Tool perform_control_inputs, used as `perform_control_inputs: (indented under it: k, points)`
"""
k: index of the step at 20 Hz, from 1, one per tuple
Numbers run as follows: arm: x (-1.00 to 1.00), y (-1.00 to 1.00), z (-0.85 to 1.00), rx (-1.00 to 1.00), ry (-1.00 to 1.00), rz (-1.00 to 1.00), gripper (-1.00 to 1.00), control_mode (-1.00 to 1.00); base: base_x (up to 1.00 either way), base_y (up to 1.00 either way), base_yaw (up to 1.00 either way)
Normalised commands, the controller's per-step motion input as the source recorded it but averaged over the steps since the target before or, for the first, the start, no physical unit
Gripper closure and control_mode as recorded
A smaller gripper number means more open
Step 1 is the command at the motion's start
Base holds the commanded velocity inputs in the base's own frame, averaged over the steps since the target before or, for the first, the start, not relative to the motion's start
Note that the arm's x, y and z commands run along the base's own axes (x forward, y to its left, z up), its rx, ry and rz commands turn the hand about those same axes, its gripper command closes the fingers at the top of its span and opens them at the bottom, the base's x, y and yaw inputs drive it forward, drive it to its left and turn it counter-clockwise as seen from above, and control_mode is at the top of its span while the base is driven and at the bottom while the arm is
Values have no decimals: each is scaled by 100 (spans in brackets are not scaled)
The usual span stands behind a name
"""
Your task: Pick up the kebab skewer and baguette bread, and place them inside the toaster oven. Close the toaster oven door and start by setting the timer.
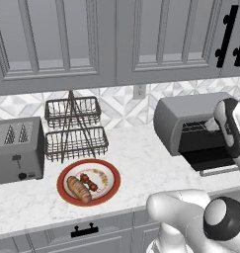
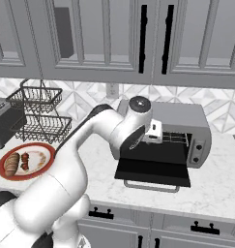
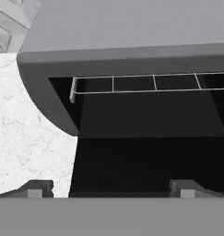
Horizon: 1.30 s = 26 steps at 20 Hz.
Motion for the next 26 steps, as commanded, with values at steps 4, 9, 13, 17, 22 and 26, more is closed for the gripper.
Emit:
perform_control_inputs:
  k: [4, 9, 13, 17, 22, 26]
  points:
    - [20, -70, -41, 0, -31, 4, -100, -100, 0, 0, 0]
    - [45, -50, -28, 0, -19, 2, -100, -100, 0, 0, 0]
    - [52, -28, -25, 1, -6, 1, -100, -100, 0, 0, 0]
    - [27, -11, -20, 0, -26, 2, -100, -100, 0, 0, 0]
    - [14, -9, -18, 0, -24, 1, -100, -100, 0, 0, 0]
    - [35, -24, -1, 0, -4, 0, -100, -100, 0, 0, 0]
